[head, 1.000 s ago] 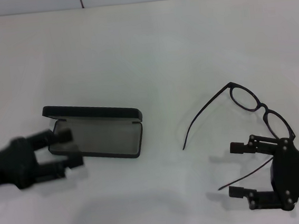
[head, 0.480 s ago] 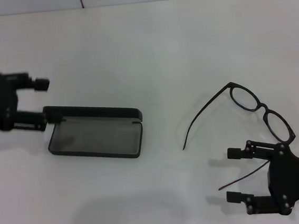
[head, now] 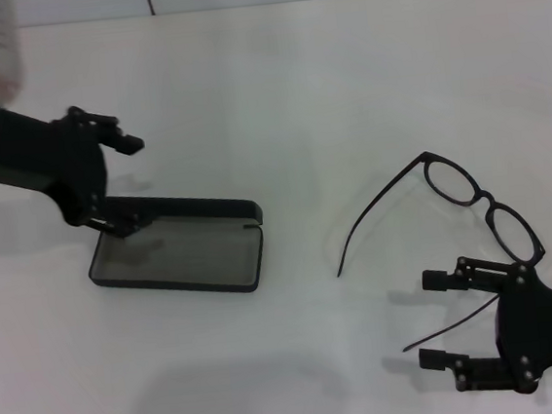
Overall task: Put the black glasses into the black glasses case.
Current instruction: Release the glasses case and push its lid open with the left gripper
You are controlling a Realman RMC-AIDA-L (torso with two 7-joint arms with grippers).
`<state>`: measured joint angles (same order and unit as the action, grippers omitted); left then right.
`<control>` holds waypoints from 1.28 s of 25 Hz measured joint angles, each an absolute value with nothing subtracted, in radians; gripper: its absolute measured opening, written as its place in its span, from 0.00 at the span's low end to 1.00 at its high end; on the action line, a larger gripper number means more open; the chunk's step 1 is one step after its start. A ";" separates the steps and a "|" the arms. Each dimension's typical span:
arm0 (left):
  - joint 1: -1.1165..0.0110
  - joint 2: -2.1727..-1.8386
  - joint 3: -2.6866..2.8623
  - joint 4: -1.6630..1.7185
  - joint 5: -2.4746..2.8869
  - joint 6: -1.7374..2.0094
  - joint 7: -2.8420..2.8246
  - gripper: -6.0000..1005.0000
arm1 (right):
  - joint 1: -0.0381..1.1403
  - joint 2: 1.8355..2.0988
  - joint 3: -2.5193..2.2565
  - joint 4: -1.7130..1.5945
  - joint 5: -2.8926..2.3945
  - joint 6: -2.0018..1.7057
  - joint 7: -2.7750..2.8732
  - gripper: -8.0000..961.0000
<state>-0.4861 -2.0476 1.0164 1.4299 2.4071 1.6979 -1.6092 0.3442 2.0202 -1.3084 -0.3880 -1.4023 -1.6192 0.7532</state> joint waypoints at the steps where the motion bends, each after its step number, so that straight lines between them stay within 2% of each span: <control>1: -0.486 -2.052 1.039 1.426 2.420 1.680 -1.607 0.86 | 0.345 2.020 -1.309 -0.388 -1.402 -1.618 0.753 0.79; 8: -0.487 -2.078 1.101 1.402 2.469 1.622 -1.586 0.86 | 0.348 2.022 -1.309 -0.388 -1.400 -1.615 0.753 0.79; 23: -0.478 -2.088 1.140 1.368 2.513 1.574 -1.573 0.86 | 0.355 2.022 -1.307 -0.365 -1.400 -1.606 0.753 0.79; 31: -0.465 -2.088 1.166 1.375 2.516 1.552 -1.574 0.55 | 0.354 2.022 -1.310 -0.364 -1.401 -1.606 0.755 0.79; 32: -0.463 -2.089 1.169 1.375 2.516 1.549 -1.574 0.55 | 0.354 2.022 -1.310 -0.364 -1.401 -1.606 0.756 0.79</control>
<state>-0.4631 -2.0885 1.1687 1.3750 2.5164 1.5490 -1.5738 0.3543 2.0218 -1.3100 -0.3639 -1.4006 -1.6060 0.7556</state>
